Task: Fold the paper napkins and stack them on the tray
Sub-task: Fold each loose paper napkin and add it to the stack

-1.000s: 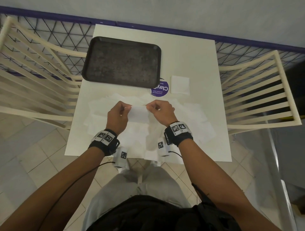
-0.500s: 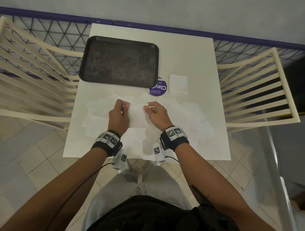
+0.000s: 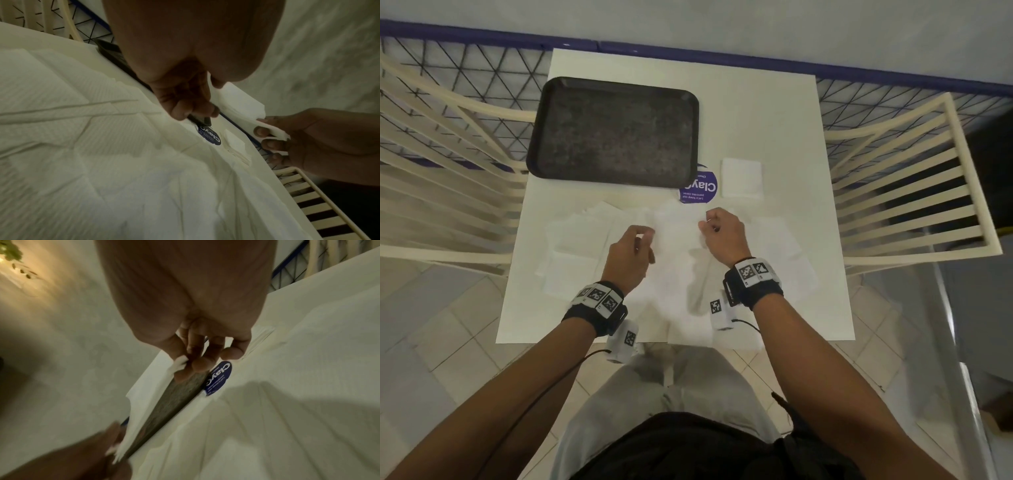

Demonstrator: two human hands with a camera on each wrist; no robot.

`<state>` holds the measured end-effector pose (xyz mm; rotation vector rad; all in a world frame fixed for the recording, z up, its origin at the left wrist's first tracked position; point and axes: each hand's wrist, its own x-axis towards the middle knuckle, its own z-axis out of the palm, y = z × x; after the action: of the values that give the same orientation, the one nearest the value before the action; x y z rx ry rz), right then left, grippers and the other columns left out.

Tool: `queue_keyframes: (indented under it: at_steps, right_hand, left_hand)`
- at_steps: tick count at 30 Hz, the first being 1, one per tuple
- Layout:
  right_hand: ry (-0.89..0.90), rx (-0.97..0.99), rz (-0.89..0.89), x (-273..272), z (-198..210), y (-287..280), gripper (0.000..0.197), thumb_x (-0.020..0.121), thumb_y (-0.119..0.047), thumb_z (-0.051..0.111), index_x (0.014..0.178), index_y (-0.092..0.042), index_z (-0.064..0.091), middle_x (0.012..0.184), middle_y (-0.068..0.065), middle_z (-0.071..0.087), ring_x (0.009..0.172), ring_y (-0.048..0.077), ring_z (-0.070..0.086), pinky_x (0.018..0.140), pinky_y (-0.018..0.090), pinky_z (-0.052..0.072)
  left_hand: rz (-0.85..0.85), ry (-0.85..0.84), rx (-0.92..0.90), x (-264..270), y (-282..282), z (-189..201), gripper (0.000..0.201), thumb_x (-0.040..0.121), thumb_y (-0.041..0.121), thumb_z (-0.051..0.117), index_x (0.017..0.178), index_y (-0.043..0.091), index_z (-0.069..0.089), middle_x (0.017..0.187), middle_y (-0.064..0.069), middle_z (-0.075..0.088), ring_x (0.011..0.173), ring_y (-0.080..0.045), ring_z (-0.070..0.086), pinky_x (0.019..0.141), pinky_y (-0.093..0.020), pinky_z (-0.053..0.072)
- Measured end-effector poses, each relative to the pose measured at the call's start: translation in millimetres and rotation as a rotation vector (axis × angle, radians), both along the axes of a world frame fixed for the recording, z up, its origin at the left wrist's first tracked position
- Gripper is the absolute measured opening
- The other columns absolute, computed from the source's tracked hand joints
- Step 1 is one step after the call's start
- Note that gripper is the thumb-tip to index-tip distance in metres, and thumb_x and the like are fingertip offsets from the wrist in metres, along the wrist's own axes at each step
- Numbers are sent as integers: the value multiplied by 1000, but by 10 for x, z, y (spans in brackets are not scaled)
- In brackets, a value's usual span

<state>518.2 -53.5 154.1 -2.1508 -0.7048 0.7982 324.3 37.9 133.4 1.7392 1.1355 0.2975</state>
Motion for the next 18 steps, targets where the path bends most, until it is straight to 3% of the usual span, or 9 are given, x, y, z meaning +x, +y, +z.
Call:
queue_keyframes:
  at_steps: [4, 7, 13, 18]
  right_hand:
    - [-61, -16, -94, 568, -64, 71, 19, 97, -18, 61, 111, -7, 65, 101, 5, 68, 87, 15, 57, 78, 18, 40]
    - [-114, -42, -149, 1005, -126, 177, 22, 98, -19, 59, 114, -5, 65, 107, 8, 69, 90, 16, 55, 72, 11, 31]
    - [-140, -124, -210, 1672, -360, 398, 26, 99, -20, 57, 120, -6, 64, 114, 12, 71, 109, 27, 62, 71, 11, 27]
    - [-129, -182, -223, 1925, -571, 470, 24, 98, -18, 58, 117, -7, 65, 116, 13, 70, 109, 28, 63, 78, 16, 35]
  left_hand:
    - [-124, 100, -92, -6, 5, -137, 18, 106, 30, 50, 105, 23, 67, 76, 3, 74, 52, -19, 65, 59, -29, 52]
    - [-152, 179, -142, -10, -10, -202, 15, 104, 28, 53, 99, 25, 68, 77, 4, 75, 58, -20, 68, 60, -27, 51]
    - [-111, 268, -189, -44, 0, -319, 16, 104, 23, 55, 98, 25, 69, 77, 4, 75, 59, -15, 69, 58, -21, 51]
    - [-79, 292, -199, -34, 32, -374, 19, 104, 18, 52, 99, 25, 69, 78, 4, 75, 63, -17, 70, 67, -32, 59]
